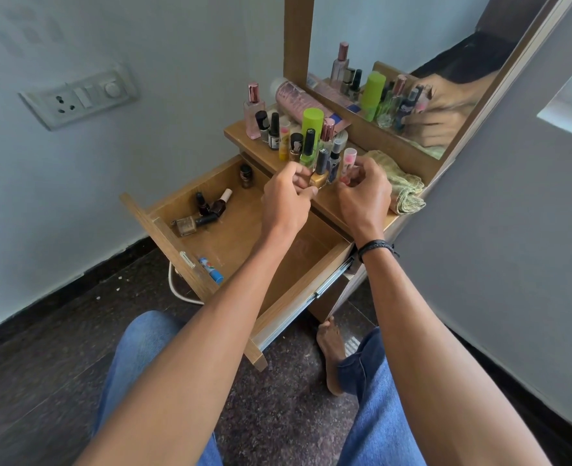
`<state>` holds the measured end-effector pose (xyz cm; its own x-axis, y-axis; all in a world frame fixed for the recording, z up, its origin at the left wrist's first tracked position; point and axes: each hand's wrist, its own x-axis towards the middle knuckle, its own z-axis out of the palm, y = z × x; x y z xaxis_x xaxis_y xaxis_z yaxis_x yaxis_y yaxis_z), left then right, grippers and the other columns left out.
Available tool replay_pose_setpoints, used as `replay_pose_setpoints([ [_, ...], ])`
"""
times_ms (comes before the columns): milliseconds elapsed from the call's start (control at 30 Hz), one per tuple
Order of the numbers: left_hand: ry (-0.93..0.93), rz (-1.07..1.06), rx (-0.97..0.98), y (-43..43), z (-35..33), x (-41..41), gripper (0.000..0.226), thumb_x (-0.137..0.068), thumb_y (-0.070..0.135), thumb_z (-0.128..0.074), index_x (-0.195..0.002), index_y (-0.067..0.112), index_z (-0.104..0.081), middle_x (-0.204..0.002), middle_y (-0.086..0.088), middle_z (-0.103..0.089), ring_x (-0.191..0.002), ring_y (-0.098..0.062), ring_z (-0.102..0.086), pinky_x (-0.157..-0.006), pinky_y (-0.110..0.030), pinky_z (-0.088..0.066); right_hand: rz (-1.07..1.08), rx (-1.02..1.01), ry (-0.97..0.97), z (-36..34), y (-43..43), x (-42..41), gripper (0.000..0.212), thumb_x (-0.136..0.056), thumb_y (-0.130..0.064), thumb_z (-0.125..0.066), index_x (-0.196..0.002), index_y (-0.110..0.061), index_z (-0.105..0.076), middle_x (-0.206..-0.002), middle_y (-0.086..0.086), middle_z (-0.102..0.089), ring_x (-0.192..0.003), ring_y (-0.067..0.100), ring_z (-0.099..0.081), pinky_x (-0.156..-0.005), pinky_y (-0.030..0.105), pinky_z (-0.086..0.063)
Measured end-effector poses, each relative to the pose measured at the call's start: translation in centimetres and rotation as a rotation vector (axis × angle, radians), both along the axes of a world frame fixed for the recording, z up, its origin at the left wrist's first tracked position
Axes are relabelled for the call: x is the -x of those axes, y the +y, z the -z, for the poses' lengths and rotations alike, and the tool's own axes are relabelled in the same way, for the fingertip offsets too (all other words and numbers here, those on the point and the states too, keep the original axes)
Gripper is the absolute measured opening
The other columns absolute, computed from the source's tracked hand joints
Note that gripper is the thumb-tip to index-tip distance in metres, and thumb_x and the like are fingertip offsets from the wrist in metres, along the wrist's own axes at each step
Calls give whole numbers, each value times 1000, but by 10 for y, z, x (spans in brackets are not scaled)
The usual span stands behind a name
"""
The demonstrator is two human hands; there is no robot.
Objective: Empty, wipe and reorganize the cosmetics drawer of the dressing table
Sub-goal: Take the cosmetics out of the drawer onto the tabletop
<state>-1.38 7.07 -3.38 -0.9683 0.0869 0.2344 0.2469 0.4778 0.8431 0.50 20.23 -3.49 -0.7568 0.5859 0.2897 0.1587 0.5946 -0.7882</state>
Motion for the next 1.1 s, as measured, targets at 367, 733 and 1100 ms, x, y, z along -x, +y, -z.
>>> replay_pose_setpoints([
  [367,-22,-10,-27,-1,1,-3,23,-86,12,-78,-106,17,-66,-88,8,-67,-73,0,-63,-61,-11,-46,-57,38,-15,-4,-3,-1,33,-80,-11,-78,-109,-22,-69,-88,-13,-66,-85,10,-66,-83,34,-57],
  [733,19,-63,317,-95,18,-28,21,-90,16,-72,-110,22,-65,-104,8,-64,-89,-10,-62,-66,-22,-50,-71,36,21,-1,-5,2,35,-80,-26,-78,-113,-24,-66,-98,-8,-69,-86,13,-69,-82,42,-59],
  [1100,-200,-69,964,-160,37,-41,60,-95,42,-58,-150,26,-38,-153,-8,-42,-146,-32,-28,-120,-58,7,-96,31,165,-2,-12,-15,74,-80,-5,-73,-147,-19,-44,-121,4,-46,-95,2,-50,-85,19,-52],
])
